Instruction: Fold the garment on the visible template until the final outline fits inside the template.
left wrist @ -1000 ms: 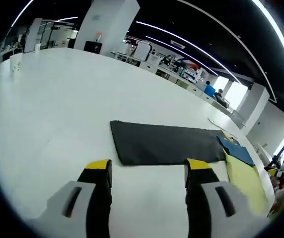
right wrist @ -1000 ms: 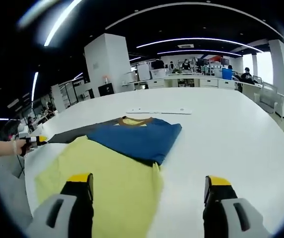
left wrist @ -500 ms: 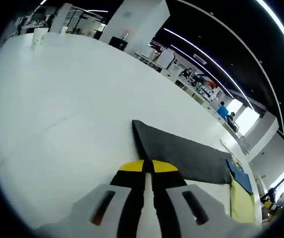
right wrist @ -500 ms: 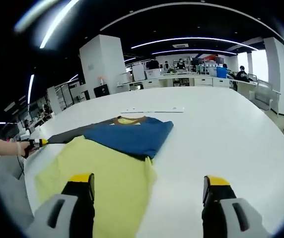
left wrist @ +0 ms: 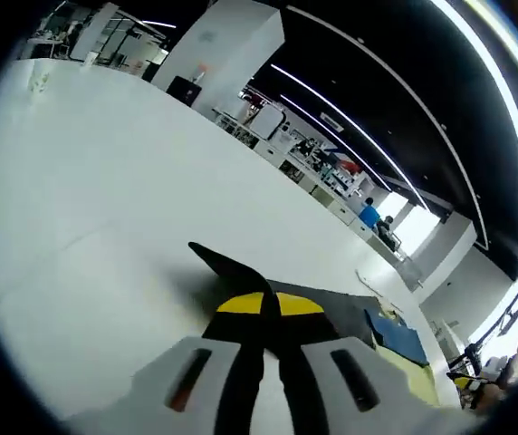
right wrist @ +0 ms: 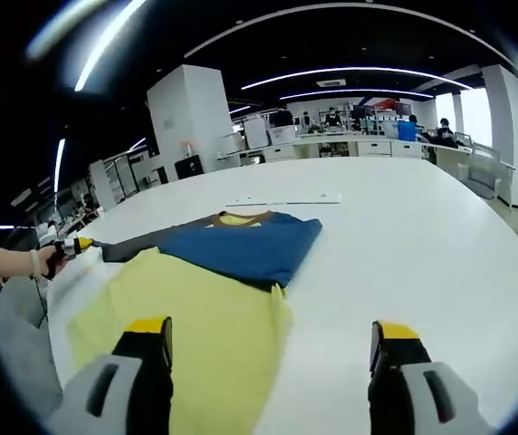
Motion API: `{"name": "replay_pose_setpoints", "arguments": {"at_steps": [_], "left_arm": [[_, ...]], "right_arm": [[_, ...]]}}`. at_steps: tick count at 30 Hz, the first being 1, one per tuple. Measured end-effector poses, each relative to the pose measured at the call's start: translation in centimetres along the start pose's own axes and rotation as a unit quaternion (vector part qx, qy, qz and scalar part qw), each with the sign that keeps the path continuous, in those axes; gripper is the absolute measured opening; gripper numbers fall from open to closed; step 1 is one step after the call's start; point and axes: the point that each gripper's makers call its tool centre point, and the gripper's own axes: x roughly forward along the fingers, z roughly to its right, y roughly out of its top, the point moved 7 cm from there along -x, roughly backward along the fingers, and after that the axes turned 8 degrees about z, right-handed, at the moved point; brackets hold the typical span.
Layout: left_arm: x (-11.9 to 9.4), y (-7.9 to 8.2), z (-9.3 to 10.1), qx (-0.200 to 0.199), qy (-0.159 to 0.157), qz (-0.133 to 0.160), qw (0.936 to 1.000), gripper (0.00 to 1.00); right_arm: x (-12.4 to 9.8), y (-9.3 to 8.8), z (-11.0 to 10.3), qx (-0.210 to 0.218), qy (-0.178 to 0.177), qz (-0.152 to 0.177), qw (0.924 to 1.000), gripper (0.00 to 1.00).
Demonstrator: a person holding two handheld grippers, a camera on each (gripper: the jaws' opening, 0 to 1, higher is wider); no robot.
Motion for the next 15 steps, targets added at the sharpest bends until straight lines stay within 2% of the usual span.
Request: {"name": "replay_pose_setpoints", "arguments": {"at_steps": [4, 9, 15], "left_arm": [[1.0, 0.6, 1.8, 0.013, -0.029, -0.003, 0.9995, 0.0], [2.3, 0.6, 5.5, 0.037, -0.07, -0.018, 0.9967, 0.0], [4.7, -0.3, 9.9, 0.077, -0.126, -0.045, 0.988, 0.0]], "right_arm": [[0.1, 0.1, 0.2, 0.001, 0.001, 0.003, 1.0, 0.91], [-0.2, -0.2, 0.5, 0.01, 0.001, 0.007, 0.9999, 0.9], [-0.6, -0.4, 0.6, 0.015, 0.0, 0.006, 0.9999, 0.9]]}}
